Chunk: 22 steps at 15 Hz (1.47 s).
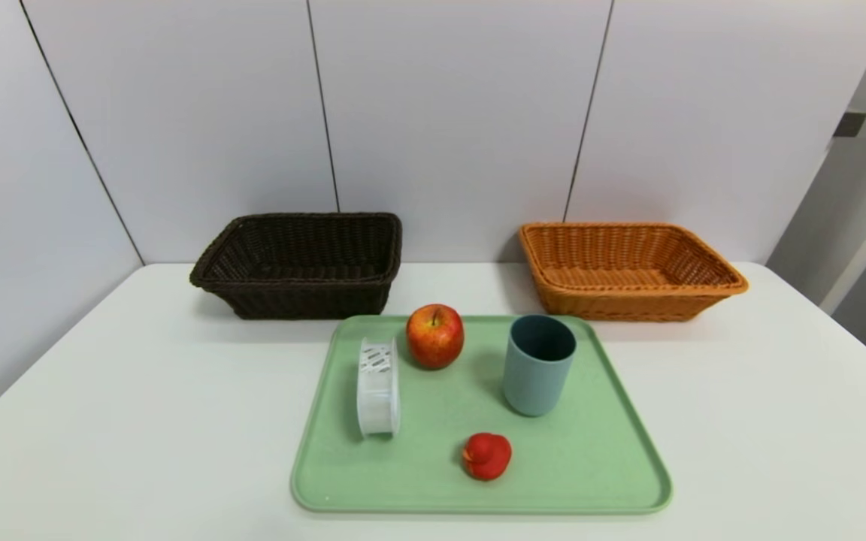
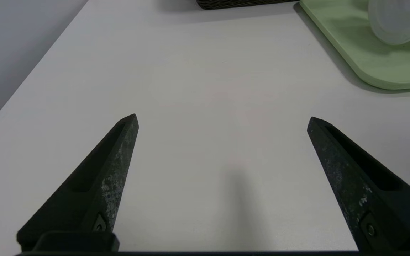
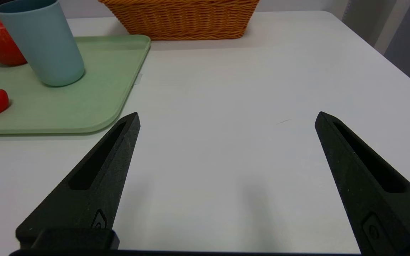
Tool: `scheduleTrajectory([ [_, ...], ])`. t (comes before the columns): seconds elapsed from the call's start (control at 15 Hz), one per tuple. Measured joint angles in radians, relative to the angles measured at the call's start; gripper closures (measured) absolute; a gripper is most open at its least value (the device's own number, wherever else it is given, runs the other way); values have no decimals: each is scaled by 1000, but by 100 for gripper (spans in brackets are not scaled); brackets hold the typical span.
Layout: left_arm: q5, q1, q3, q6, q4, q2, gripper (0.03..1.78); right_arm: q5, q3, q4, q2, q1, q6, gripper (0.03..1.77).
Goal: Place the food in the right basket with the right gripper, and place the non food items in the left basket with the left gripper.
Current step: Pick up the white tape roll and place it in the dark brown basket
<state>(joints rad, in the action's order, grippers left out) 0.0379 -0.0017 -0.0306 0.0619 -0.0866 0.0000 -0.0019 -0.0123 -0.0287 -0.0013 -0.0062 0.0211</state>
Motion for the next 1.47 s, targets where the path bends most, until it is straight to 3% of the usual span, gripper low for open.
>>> scheduleTrajectory([
  [1.13,-18,0,-11,-23,-4,0,12,-3,-1,3,0,0,-1,10],
  [1.47,-52,0,-194,-31,-137,73,12,1,-187,-122,19,0,5,10],
])
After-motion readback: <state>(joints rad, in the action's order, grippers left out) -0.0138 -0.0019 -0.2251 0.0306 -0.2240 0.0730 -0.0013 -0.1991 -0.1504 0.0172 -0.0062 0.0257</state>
